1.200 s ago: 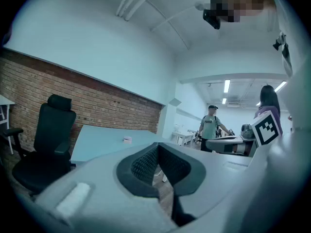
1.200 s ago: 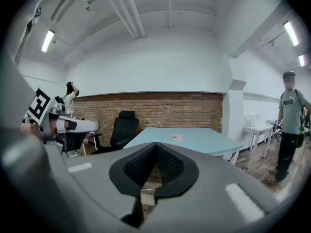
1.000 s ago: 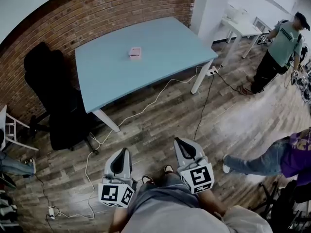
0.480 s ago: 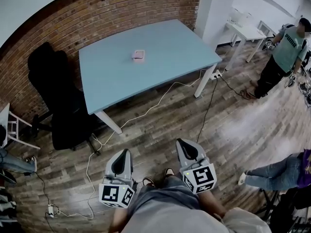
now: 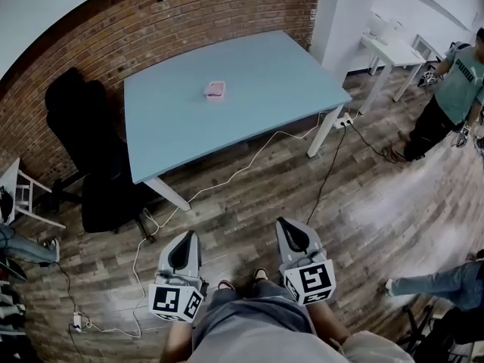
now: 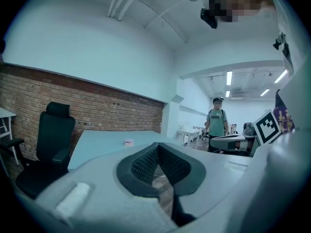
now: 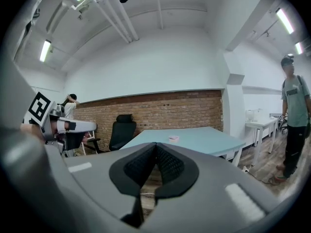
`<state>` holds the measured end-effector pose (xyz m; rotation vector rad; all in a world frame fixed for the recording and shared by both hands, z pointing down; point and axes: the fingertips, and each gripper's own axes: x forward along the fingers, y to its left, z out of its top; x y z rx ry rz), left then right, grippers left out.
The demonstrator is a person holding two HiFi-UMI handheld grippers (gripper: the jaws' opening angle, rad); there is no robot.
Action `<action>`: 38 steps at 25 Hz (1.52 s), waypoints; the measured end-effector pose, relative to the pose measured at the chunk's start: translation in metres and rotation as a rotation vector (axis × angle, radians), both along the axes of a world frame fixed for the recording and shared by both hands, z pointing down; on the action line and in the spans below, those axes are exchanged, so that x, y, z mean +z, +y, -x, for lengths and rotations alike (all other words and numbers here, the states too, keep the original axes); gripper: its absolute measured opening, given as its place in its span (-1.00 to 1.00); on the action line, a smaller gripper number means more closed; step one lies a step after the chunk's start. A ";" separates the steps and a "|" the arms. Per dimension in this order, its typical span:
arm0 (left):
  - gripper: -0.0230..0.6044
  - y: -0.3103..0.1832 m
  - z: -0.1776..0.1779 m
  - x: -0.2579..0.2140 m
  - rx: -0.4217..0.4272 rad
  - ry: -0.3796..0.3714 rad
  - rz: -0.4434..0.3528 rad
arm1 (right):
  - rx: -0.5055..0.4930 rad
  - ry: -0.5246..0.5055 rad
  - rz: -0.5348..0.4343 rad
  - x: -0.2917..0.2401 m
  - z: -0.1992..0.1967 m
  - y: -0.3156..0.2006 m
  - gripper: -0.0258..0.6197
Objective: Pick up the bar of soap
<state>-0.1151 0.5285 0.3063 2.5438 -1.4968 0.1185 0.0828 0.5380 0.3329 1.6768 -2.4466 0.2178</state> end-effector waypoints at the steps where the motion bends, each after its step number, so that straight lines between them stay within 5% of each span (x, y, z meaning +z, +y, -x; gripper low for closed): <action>1: -0.91 -0.005 -0.004 0.000 -0.004 -0.010 -0.001 | -0.005 -0.003 0.000 0.001 -0.004 -0.005 -0.91; 14: -0.91 -0.102 -0.033 0.013 -0.002 -0.011 0.009 | -0.054 -0.014 0.038 0.020 -0.001 -0.100 -0.91; 30: -0.92 -0.288 0.006 0.005 0.091 0.018 -0.009 | -0.066 0.036 0.017 0.001 0.066 -0.278 -0.91; 38: -0.92 -0.329 0.004 0.016 0.118 0.022 0.004 | -0.036 0.057 0.032 0.004 0.072 -0.318 -0.91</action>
